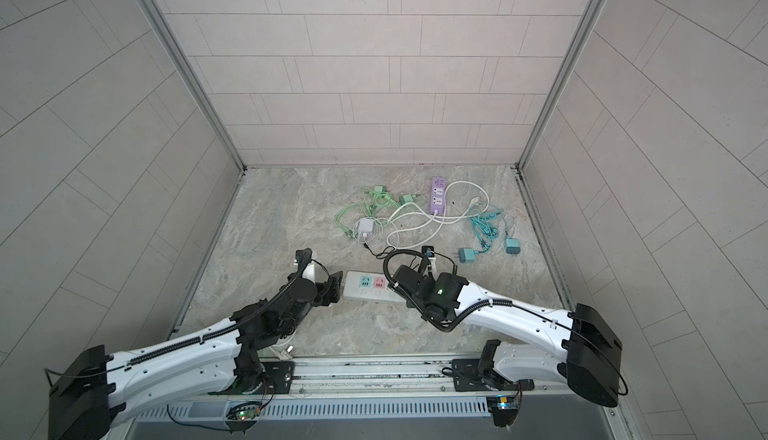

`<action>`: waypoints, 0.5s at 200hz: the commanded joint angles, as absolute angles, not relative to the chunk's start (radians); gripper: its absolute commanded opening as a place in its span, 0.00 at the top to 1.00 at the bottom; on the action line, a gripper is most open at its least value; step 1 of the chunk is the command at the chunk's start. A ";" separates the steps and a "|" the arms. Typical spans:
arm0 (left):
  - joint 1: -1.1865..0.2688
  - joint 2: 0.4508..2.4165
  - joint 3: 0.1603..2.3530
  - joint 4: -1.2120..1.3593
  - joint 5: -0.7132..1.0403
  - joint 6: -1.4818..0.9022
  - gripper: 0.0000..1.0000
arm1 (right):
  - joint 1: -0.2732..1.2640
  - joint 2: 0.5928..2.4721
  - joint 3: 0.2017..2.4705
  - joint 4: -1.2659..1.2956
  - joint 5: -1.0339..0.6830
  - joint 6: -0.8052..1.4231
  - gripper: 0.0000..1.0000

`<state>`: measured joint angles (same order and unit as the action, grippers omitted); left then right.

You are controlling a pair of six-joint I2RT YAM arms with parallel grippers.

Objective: Insert the plug

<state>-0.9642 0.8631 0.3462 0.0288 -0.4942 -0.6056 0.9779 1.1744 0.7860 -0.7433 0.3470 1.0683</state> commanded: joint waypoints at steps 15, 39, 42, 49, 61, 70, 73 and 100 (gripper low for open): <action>-0.958 0.848 0.331 0.009 -0.503 -0.605 0.09 | 0.953 1.173 0.758 -0.713 0.345 1.042 1.00; -0.957 0.844 0.329 0.007 -0.504 -0.604 0.09 | 0.944 1.183 0.755 -0.703 0.346 1.026 1.00; -0.957 0.844 0.329 0.008 -0.504 -0.604 0.10 | 0.943 1.184 0.755 -0.702 0.344 1.025 1.00; -0.957 0.843 0.328 0.007 -0.504 -0.603 0.09 | 0.940 1.188 0.756 -0.699 0.337 1.021 1.00; -0.958 0.842 0.329 0.006 -0.505 -0.603 0.09 | 0.938 1.191 0.761 -0.700 0.328 1.022 1.00; -0.957 0.841 0.328 0.005 -0.506 -0.602 0.10 | 0.937 1.191 0.761 -0.703 0.324 1.022 1.00; -0.957 0.839 0.329 0.005 -0.506 -0.603 0.09 | 0.937 1.192 0.762 -0.705 0.324 1.022 1.00; -0.958 0.830 0.325 0.005 -0.507 -0.604 0.09 | 0.934 1.188 0.742 -0.707 0.309 1.022 1.00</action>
